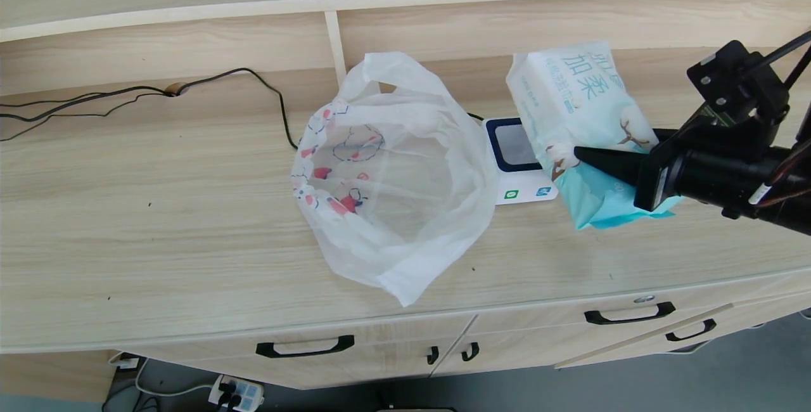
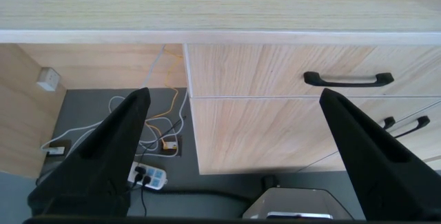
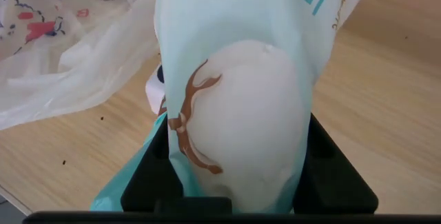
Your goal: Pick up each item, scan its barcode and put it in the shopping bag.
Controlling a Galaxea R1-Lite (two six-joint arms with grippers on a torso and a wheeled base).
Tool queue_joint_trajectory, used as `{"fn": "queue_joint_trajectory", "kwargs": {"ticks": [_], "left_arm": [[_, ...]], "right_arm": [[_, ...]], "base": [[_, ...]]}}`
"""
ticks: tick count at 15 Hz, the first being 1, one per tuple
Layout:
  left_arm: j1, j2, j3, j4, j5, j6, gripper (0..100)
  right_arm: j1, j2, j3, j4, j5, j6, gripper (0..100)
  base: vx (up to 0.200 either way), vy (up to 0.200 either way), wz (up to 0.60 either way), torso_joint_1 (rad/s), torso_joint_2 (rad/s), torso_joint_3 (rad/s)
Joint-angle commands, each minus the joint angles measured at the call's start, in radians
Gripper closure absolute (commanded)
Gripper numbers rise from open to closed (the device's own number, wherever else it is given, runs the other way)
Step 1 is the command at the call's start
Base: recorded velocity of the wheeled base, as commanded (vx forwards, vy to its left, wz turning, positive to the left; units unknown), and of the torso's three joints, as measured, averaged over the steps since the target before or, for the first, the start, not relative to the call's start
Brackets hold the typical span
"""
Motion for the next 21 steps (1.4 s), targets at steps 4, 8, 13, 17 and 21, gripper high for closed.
{"fn": "queue_joint_trajectory", "kwargs": {"ticks": [4, 8, 13, 17, 21], "left_arm": [[0.0, 0.0, 0.0, 0.001, 0.0, -0.002, 0], [0.0, 0.0, 0.0, 0.003, 0.0, 0.0, 0], [0.0, 0.0, 0.0, 0.003, 0.0, -0.003, 0], [0.001, 0.0, 0.0, 0.001, 0.0, -0.011, 0], [0.0, 0.0, 0.0, 0.001, 0.0, -0.011, 0]], "right_arm": [[0.006, -0.102, 0.02, -0.056, 0.004, 0.011, 100], [0.006, -0.214, 0.06, -0.002, -0.003, 0.033, 100], [0.005, -0.26, 0.045, 0.018, -0.003, 0.086, 100], [0.057, -0.266, 0.063, 0.018, -0.019, 0.171, 100], [0.158, -0.145, 0.06, -0.008, -0.023, 0.26, 100]], "base": [[0.0, 0.0, 0.0, 0.0, 0.0, 0.0], [0.0, 0.0, 0.0, 0.0, 0.0, 0.0], [0.0, 0.0, 0.6, 0.0, 0.0, 0.002], [0.0, 0.0, 0.6, 0.007, 0.0, -0.001], [0.0, 0.0, 0.0, 0.0, 0.0, 0.0]]}}
